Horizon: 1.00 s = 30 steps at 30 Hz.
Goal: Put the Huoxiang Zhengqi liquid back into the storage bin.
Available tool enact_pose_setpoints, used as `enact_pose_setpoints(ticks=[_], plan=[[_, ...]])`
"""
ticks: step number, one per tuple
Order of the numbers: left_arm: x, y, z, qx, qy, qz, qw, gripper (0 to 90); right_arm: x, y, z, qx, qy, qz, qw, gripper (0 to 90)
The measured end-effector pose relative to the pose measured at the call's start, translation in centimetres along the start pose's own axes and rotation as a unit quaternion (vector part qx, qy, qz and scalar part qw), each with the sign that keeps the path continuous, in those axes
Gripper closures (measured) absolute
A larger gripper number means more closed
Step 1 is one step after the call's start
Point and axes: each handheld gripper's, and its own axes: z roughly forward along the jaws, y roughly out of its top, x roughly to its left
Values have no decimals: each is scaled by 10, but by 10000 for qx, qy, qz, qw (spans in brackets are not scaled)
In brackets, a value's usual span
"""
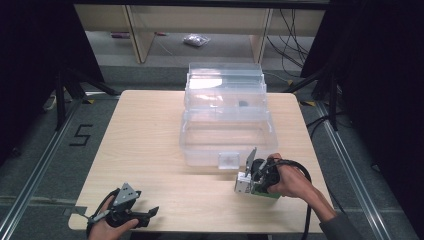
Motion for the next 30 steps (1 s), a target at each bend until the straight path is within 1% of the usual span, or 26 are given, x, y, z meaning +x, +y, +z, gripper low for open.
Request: enact_pose_setpoints(ticks=[1,3,4,5,6,7,8,10,11,12,13,14,15,16,17,18,19,20,21,22,23,25,26,28,29,30], plan=[[0,0,0,0,1,14,10000,157,-2,0,-3,-57,20,-148,9999,644],[1,0,0,44,-33,30,10000,157,-2,0,-5,-109,9,-201,9997,644],[0,0,0,14,-5,24,10000,157,-1,0,-8,-94,36,-132,9999,644],[0,0,0,3,-3,3,10000,157,-1,-1,-12,-152,17,-121,9998,644],[0,0,0,3,-3,3,10000,157,-1,0,-15,-124,30,-121,9998,644],[0,0,0,-3,-7,6,10000,157,0,0,-18,-126,11,-40,9999,644],[0,0,0,-4,-3,3,10000,157,0,0,-18,-126,11,-40,9999,644],[0,0,0,-5,-11,-3,10000,157,-1,0,-23,-166,27,-149,9997,644],[0,0,0,-5,-9,-4,10000,157,1,0,-25,-144,11,-58,9999,644],[0,0,0,-5,-9,-4,10000,157,1,0,-25,-144,11,-58,9999,644],[0,0,0,-7,16,-1,10000,157,-2,1,-28,-199,36,-298,9994,644],[1,0,-1,43,56,60,10000,157,-1,1,-30,-224,24,-223,9995,644],[1,0,-1,46,50,69,10000,157,1,1,-33,-216,32,-85,9997,644],[1,0,-1,46,50,69,10000,157,1,1,-33,-216,32,-85,9997,644],[1,0,-1,39,40,38,10000,157,-2,2,-35,-345,5,-387,9987,644],[1,0,-1,39,40,38,10000,157,-2,2,-35,-345,5,-387,9987,644],[0,0,1,-1,-12,14,10000,157,0,2,-40,-335,10,-193,9993,645],[-1,0,0,30,-27,36,10000,157,0,2,-40,-335,10,-193,9993,645],[0,1,0,114,0,107,9999,157,-2,3,-41,-359,9,-377,9986,645],[0,1,0,74,22,97,9999,157,2,3,-45,-287,38,-102,9995,645],[-1,1,-1,69,-18,90,9999,157,0,4,-46,-319,27,-270,9991,645],[-1,1,-1,64,-5,35,10000,157,1,5,-51,-287,3,-264,9992,645],[-1,1,-2,61,8,45,10000,157,1,5,-52,-354,-19,-329,9988,645],[-1,1,-1,37,12,34,10000,157,2,7,-58,-365,-31,-284,9989,645],[-1,1,-2,76,0,38,10000,157,2,8,-61,-420,-6,-318,9986,645],[-2,1,-1,38,-16,-9,10000,157,1,8,-63,-453,-39,-371,9983,646]])
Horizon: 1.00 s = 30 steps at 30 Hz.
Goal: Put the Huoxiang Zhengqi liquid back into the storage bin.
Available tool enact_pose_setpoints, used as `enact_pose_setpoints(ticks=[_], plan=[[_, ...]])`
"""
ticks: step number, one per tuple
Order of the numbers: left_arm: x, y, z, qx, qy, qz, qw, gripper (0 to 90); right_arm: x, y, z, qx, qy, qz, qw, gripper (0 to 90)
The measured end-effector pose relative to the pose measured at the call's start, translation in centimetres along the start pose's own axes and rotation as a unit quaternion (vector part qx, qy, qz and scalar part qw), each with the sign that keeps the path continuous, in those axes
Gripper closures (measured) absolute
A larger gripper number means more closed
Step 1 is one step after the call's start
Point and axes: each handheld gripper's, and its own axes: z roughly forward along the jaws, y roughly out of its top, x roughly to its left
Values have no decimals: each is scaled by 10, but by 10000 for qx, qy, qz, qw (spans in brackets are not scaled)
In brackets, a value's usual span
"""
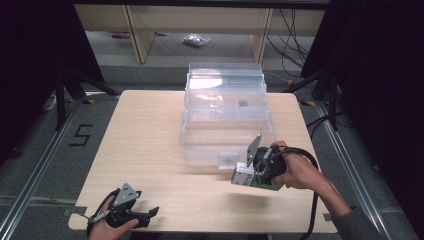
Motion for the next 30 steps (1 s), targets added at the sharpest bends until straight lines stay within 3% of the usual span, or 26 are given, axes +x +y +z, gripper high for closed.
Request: enact_pose_setpoints(ticks=[1,2,3,5,6,7,8,10,13,15,16,20,21,23,24,30], plan=[[0,0,0,-26,5,-1,10000,157,-1,2,-2,-19,-56,-122,9999,646],[1,0,0,51,7,63,10000,157,0,2,-3,-10,-45,-1,10000,646],[1,0,0,21,-5,54,10000,157,-2,4,-5,-11,-59,-195,9998,646],[2,0,0,43,-17,47,10000,157,-1,6,-8,40,-35,6,10000,646],[2,0,0,32,-15,30,10000,157,-4,8,-8,-24,-21,-253,9997,646],[2,0,0,29,-16,28,10000,157,-2,9,-9,25,0,-34,10000,646],[1,-1,1,-6,-7,-19,10000,157,-5,10,-9,5,26,-217,9998,646],[2,0,0,29,-26,67,10000,157,-6,12,-12,33,47,-147,9999,646],[2,0,0,32,-13,23,10000,157,-6,17,-18,46,43,-126,9999,646],[2,0,0,37,-16,29,10000,157,-10,21,-22,-16,88,-362,9993,646],[2,0,0,29,-19,22,10000,157,-9,22,-25,-15,98,-182,9998,646],[2,-1,1,0,-3,31,10000,157,-16,25,-31,-126,66,-468,9988,646],[2,0,0,44,-22,43,10000,157,-14,25,-35,-47,95,-177,9998,646],[1,-1,1,-25,-10,-32,10000,157,-21,26,-39,-117,70,-394,9991,646],[1,-1,1,-27,-15,-46,10000,157,-21,26,-42,-85,52,-217,9997,647],[2,-1,1,-54,-3,-10,10000,157,-30,30,-50,-49,43,-273,9996,646]])
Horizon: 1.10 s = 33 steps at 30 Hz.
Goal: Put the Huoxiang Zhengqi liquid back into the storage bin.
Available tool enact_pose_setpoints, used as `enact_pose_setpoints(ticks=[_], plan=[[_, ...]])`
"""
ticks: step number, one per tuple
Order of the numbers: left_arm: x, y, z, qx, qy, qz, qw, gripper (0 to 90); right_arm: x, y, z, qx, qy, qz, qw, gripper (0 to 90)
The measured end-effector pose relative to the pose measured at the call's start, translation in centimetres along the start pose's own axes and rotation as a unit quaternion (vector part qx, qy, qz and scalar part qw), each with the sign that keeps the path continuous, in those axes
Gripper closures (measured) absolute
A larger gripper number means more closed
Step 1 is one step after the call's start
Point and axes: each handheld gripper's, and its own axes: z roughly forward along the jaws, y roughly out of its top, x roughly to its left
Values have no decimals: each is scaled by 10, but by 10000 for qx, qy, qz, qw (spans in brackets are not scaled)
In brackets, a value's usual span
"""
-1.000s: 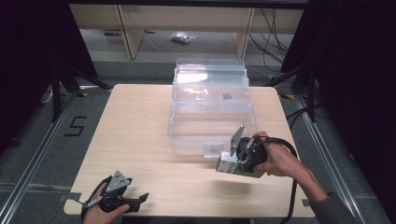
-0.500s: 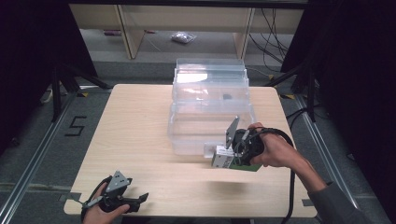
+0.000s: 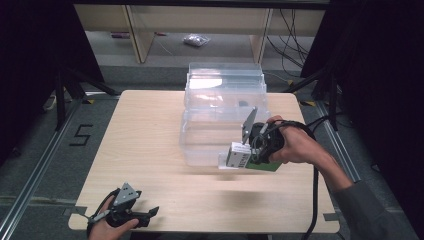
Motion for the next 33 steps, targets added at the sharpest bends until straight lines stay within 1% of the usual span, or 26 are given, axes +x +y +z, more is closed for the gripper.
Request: enact_pose_setpoints(ticks=[1,2,3,4,6,7,8,9,10,11,13,14,16,18,19,21,22,23,24,25,26,27,28,29,31,33], plan=[[1,0,-1,33,-8,57,10000,157,-4,0,-2,-26,-57,-90,9999,646],[0,0,0,-45,10,-2,10000,156,-3,1,-4,37,-85,62,9999,646],[1,0,-1,17,11,48,10000,157,-6,2,-6,-16,-112,36,9999,646],[0,0,0,-15,-5,-6,10000,157,-8,2,-7,19,-118,-2,9999,647],[1,0,-2,88,-29,82,9999,157,-13,3,-9,35,-123,78,9999,647],[0,0,-2,54,-22,53,10000,156,-17,3,-9,48,-154,29,9999,647],[0,0,-1,16,-25,-5,10000,157,-18,4,-10,31,-194,133,9997,647],[0,0,0,-31,-24,-18,10000,157,-22,4,-10,48,-206,114,9997,647],[1,0,0,34,39,-6,10000,157,-25,4,-10,34,-197,44,9998,647],[1,-1,0,26,15,30,10000,157,-30,6,-11,56,-190,36,9998,647],[1,-1,0,34,40,16,10000,157,-36,7,-10,83,-209,40,9997,647],[0,-1,0,4,-6,-1,10000,157,-38,8,-9,110,-221,91,9997,647],[0,0,-1,-23,-15,18,10000,157,-46,10,-6,101,-241,-14,9997,647],[1,0,-2,48,-1,48,10000,157,-53,12,-5,173,-244,17,9995,647],[1,0,-1,27,3,18,10000,157,-56,12,-4,131,-263,-92,9995,647],[1,0,-2,52,-16,44,10000,157,-61,13,-4,186,-200,-73,9996,646],[1,0,-2,29,-6,40,10000,157,-66,13,-2,110,-182,-151,9997,647],[1,0,-1,-24,-14,23,10000,157,-68,12,0,128,-203,-95,9997,647],[0,0,-1,-38,-22,17,10000,157,-71,13,1,119,-208,-172,9996,647],[1,0,-2,-4,-35,56,10000,157,-72,13,3,133,-193,-168,9996,647],[1,0,-2,-30,-9,54,10000,157,-73,12,5,177,-191,-43,9997,646],[1,0,-2,-40,-44,16,10000,157,-78,11,8,132,-177,-116,9997,647],[1,0,-2,13,27,61,10000,157,-82,10,11,111,-213,-140,9996,647],[1,0,-2,2,4,61,10000,157,-84,11,11,171,-182,-143,9996,646],[0,0,-1,-49,-15,5,10000,156,-87,9,15,199,-201,23,9996,647],[0,0,-1,-47,-31,16,10000,157,-92,9,20,254,-178,13,9995,646]])
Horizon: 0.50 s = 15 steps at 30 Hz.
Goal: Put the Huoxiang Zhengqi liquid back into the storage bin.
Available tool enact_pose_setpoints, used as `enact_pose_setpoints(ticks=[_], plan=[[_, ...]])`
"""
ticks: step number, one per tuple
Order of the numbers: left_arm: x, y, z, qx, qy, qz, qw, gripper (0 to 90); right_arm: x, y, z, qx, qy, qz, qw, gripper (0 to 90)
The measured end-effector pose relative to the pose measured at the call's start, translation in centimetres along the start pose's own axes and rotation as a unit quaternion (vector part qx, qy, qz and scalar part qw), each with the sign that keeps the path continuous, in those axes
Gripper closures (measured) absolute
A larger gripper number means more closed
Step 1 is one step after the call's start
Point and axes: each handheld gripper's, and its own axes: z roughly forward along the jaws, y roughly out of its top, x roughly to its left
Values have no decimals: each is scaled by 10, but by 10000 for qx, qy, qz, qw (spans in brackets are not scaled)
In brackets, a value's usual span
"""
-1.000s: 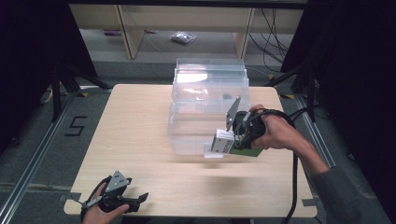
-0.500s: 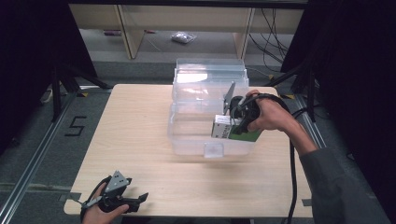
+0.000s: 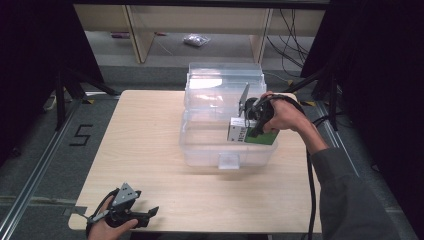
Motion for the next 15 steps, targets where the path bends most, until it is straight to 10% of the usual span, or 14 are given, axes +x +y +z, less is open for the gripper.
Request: enact_pose_setpoints(ticks=[15], plan=[[1,0,0,82,14,46,10000,157,-12,2,28,25,158,-112,9998,645]])
